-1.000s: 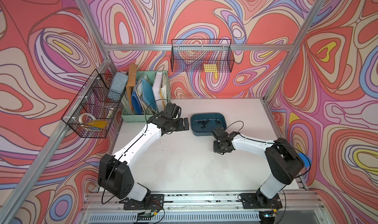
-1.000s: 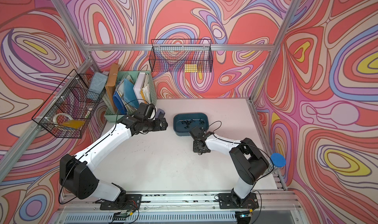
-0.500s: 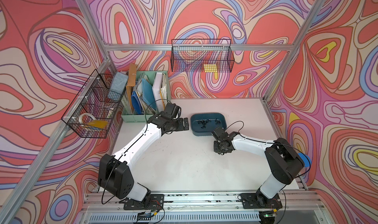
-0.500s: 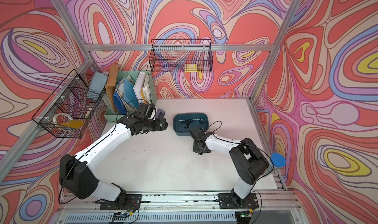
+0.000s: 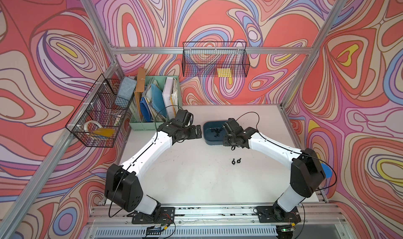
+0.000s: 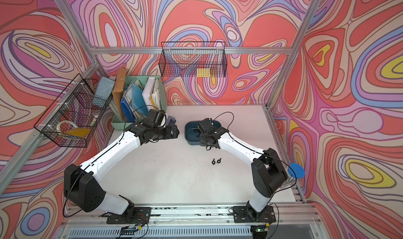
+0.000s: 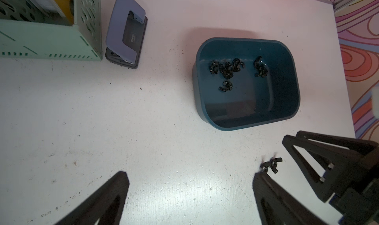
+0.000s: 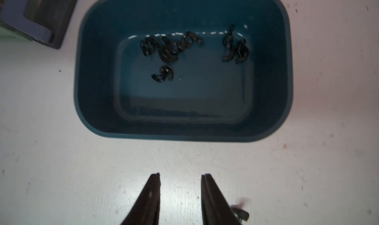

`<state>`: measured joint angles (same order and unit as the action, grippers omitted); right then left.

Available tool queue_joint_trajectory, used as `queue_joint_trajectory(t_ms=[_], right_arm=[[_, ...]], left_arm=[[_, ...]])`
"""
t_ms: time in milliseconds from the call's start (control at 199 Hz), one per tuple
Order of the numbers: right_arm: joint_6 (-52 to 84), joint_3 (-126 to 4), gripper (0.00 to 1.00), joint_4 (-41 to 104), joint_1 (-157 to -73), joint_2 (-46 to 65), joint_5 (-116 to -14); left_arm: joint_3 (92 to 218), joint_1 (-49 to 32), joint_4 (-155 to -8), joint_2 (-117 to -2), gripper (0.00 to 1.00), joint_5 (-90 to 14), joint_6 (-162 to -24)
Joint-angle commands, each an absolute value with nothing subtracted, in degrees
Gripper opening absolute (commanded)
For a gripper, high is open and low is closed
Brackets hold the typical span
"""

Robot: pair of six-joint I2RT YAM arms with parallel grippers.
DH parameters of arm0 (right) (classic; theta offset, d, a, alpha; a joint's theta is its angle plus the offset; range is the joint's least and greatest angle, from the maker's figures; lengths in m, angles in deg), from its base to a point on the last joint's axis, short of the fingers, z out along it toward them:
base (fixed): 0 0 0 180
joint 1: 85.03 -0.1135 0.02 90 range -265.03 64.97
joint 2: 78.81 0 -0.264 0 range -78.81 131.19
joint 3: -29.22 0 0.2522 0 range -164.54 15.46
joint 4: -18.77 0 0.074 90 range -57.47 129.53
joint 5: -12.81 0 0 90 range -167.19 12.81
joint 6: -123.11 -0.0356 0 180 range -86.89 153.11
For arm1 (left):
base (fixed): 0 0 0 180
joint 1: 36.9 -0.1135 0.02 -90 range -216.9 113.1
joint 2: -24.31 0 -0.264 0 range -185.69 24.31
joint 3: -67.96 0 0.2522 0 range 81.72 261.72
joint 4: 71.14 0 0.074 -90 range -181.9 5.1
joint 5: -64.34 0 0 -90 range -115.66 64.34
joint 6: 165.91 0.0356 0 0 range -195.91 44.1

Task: Take out the wing nut from the storage box
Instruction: Place the wing nut at the center of the board, then pick up the wing nut from the storage box.

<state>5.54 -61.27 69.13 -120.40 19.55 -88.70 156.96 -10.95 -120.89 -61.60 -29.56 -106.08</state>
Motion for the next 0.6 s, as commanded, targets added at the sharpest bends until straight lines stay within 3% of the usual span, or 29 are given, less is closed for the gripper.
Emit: queue_joint_trajectory(t_ms=[0,592], right_arm=[[10.93,-65.85,0.34,69.29,-118.60,25.56,-86.24],[18.35,-83.52,0.24,69.13,-110.90,46.74,-79.39]], left_arm=[[156.53,-10.87,-120.76,-62.17,0.99,-29.06,-105.48],[155.33,-10.88,-123.26,-60.16,0.99,-28.09,-104.94]])
